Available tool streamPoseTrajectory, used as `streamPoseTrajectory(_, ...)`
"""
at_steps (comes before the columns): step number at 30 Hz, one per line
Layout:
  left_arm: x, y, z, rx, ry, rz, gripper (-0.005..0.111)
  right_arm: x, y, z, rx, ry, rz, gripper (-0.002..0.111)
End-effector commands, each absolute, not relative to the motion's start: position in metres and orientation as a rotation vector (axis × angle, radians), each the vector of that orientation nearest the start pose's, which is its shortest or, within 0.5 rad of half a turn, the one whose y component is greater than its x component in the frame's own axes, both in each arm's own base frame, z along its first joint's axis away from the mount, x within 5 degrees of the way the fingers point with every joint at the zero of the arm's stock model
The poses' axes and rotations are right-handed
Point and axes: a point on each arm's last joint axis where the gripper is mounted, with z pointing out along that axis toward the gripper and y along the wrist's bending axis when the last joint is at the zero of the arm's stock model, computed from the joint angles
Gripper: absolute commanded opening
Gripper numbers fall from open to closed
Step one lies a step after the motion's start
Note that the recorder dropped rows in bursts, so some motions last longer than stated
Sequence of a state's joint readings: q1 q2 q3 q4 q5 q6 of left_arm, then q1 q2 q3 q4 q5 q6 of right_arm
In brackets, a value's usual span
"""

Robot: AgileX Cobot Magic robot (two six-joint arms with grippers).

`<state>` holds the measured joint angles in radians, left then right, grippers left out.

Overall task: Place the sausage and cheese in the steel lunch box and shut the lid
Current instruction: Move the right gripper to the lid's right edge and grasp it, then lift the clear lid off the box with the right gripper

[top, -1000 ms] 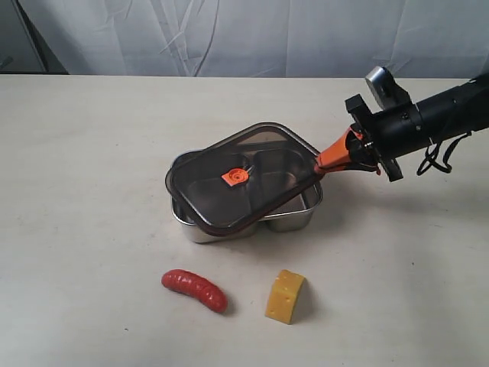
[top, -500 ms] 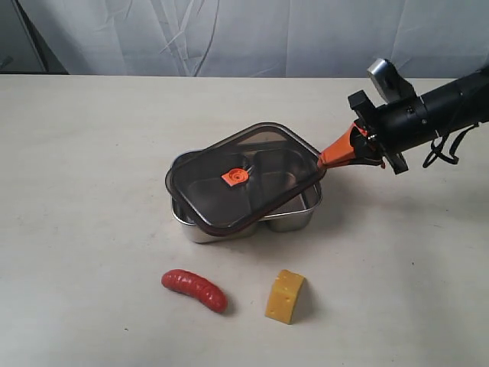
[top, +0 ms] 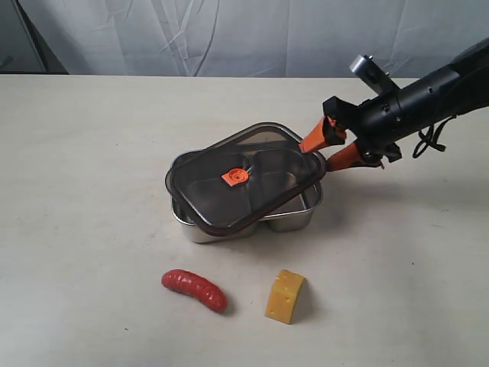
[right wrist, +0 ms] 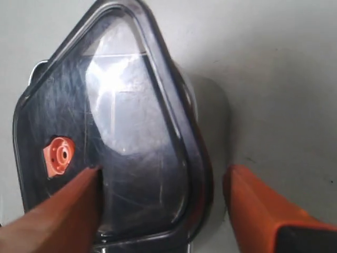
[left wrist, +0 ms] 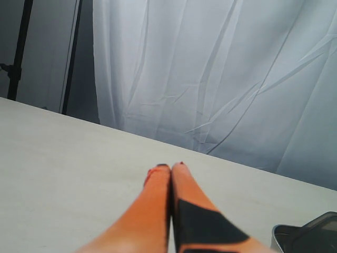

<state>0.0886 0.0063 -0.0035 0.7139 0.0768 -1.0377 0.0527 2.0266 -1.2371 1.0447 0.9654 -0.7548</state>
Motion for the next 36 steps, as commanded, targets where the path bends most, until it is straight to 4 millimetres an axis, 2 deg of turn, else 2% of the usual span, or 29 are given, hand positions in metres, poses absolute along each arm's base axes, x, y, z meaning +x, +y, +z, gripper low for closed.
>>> streamPoseTrajectory(1, 0.056, 0.009, 0.208, -0.34, 1.505, -0.152, 0.0, 0.379, 0.09, 0.15, -0.188, 2.704, 1.107, 0.059)
streamPoseTrajectory(2, 0.056, 0.009, 0.208, -0.34, 1.505, -0.152, 0.0, 0.379, 0.09, 0.15, -0.189, 2.704, 1.102, 0.057)
streamPoseTrajectory(3, 0.056, 0.009, 0.208, -0.34, 1.505, -0.152, 0.0, 0.378, 0.089, 0.149, -0.207, 2.713, 1.084, 0.049)
streamPoseTrajectory(7, 0.056, 0.009, 0.208, -0.34, 1.505, -0.152, 0.0, 0.377, 0.087, 0.147, -0.25, 2.734, 1.031, 0.003)
streamPoseTrajectory(8, 0.056, 0.009, 0.208, -0.34, 1.505, -0.152, 0.0, 0.377, 0.086, 0.146, -0.254, 2.735, 1.024, 0.0)
streamPoseTrajectory(13, 0.056, 0.009, 0.208, -0.34, 1.505, -0.152, 0.0, 0.377, 0.086, 0.147, -0.268, 2.734, 1.008, 0.0)
streamPoseTrajectory(17, 0.056, 0.009, 0.208, -0.34, 1.505, -0.152, 0.0, 0.377, 0.085, 0.158, -0.283, 2.707, 0.98, 0.0)
streamPoseTrajectory(29, 0.056, 0.009, 0.208, -0.34, 1.505, -0.152, 0.0, 0.37, 0.084, 0.22, -0.302, 2.529, 0.921, -0.001)
streamPoseTrajectory(36, 0.056, 0.009, 0.208, -0.34, 1.505, -0.152, 0.0, 0.365, 0.083, 0.246, -0.295, 2.444, 0.907, -0.001)
